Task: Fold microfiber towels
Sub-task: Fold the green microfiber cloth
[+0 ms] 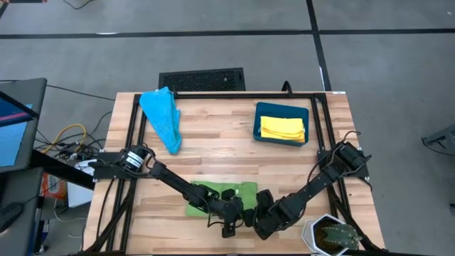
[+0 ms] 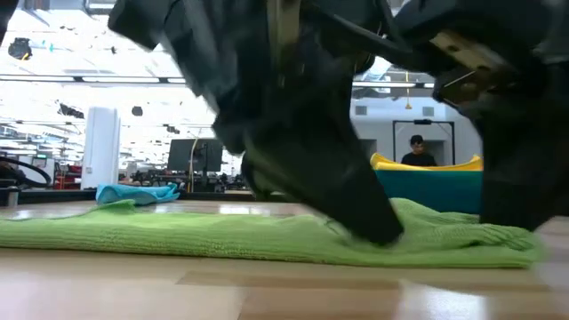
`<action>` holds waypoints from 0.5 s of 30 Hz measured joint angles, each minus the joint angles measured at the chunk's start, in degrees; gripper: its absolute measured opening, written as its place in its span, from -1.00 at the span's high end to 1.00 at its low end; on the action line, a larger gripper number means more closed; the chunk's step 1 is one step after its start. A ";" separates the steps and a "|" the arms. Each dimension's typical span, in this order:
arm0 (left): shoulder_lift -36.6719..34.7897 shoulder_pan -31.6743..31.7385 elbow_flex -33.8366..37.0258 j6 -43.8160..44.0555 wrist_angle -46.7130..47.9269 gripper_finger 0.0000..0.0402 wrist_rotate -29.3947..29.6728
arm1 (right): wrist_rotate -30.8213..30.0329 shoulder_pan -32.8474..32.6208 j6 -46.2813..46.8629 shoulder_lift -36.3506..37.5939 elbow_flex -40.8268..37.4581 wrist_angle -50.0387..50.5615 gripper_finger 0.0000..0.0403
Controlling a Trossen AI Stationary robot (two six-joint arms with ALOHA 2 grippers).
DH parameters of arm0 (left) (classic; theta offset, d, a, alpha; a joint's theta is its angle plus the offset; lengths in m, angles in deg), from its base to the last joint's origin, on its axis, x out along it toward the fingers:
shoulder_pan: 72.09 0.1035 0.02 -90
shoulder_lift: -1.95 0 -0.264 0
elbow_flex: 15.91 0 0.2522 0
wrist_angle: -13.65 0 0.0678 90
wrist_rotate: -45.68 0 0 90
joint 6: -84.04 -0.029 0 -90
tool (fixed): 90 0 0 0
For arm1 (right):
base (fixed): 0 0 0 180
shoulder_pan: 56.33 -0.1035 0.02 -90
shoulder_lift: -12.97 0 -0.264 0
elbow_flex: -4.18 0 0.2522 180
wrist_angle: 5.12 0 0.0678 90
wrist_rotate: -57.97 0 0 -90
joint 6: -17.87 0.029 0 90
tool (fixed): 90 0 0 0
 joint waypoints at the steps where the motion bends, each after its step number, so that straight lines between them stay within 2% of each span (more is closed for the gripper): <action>1: -1.01 0.21 -0.27 -0.14 2.02 1.00 -0.58 | -0.13 0.16 -0.08 0.00 0.02 0.09 0.96; 3: -3.66 0.31 -1.09 -0.78 5.67 1.00 -0.73 | -0.13 0.41 -0.18 0.00 0.02 0.08 0.93; 5: -6.31 0.20 -1.42 -2.42 7.45 1.00 1.63 | -0.12 0.62 -0.23 0.00 0.02 0.25 0.89; 10: -7.50 -1.43 -0.10 -6.32 8.67 1.00 12.01 | -0.13 0.92 -0.49 0.00 0.02 0.38 0.90; 15: -2.86 -1.50 1.96 -5.26 3.00 1.00 10.46 | -0.13 0.90 -0.62 0.00 0.02 0.47 0.93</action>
